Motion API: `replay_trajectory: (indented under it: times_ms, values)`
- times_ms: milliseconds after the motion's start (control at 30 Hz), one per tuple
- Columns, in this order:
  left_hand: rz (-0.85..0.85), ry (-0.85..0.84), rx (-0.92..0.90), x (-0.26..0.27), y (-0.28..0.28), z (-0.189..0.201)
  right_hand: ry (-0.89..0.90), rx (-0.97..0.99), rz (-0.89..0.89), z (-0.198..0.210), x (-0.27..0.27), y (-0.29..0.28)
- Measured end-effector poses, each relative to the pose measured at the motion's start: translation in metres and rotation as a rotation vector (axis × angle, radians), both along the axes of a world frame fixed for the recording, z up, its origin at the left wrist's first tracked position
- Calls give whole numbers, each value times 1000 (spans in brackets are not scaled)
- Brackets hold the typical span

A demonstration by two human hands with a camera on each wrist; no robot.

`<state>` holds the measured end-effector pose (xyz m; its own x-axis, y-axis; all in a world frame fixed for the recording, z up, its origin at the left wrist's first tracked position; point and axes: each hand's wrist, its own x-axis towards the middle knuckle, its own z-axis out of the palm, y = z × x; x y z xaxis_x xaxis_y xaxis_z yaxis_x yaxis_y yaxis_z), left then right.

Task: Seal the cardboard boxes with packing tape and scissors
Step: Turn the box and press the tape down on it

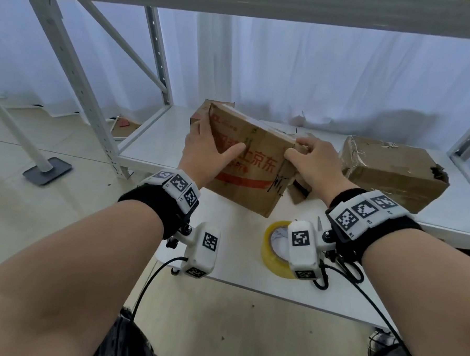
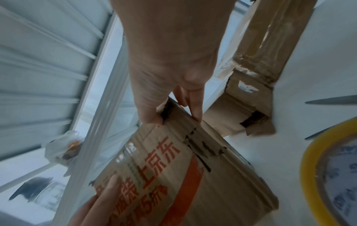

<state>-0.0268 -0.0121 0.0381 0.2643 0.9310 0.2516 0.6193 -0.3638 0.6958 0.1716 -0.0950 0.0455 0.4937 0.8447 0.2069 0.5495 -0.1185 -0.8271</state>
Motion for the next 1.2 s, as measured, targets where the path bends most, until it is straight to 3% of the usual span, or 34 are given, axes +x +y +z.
replay_trajectory:
  times_ms: [133, 333, 467, 567, 667, 900, 1033, 1200]
  values:
    - [96, 194, 125, 9, -8, 10, 8, -2, 43, 8, -11, 3]
    - [-114, 529, 158, 16, -13, -3, 197, -51, -48, 9, -6, -1]
    - [-174, 494, 169, 19, -15, -7, 411, -72, -21, 7, -1, -3]
    - [2, 301, 45, 17, -12, -5, 536, -135, 20, 6, -4, -2]
    - [67, 203, -109, 15, -8, -9, 492, -189, 61, 4, -8, -2]
    - [-4, 306, -18, 20, -15, -12, 379, -392, 96, -1, -9, -5]
    - [-56, 449, -66, 14, -2, -17, 352, -399, 117, -3, -13, -5]
    - [-186, 450, -10, 3, 3, -7, 379, -388, 272, 0, -11, -13]
